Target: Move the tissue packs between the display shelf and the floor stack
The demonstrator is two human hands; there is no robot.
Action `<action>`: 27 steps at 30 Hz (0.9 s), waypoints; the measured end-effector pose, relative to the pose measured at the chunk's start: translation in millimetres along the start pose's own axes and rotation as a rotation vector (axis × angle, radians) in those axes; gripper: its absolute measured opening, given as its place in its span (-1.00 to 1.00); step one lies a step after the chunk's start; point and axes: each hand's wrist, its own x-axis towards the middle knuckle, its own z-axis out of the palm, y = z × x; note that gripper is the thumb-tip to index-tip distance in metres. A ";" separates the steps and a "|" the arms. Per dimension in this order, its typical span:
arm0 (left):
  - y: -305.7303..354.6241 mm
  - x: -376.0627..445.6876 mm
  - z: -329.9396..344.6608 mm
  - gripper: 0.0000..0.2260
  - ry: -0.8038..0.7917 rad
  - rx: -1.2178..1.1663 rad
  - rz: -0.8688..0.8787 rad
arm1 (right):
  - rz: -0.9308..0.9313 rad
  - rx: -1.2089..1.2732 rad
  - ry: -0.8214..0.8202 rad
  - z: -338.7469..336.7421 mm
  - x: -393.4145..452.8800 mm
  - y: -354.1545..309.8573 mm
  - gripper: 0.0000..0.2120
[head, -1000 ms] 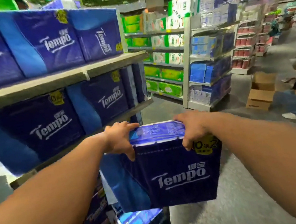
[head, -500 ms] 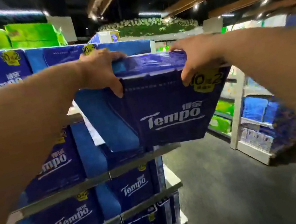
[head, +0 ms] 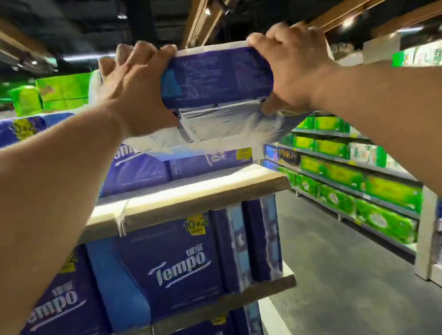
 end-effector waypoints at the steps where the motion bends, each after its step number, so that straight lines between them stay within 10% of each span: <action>1: -1.1 9.1 11.5 -0.04 -0.021 0.005 0.005 | 0.006 0.018 -0.020 13.1 7.1 4.4 0.08; 27: -108.2 202.0 258.4 0.05 -0.506 0.169 -0.227 | -0.198 0.223 -0.471 286.7 291.1 42.1 -0.06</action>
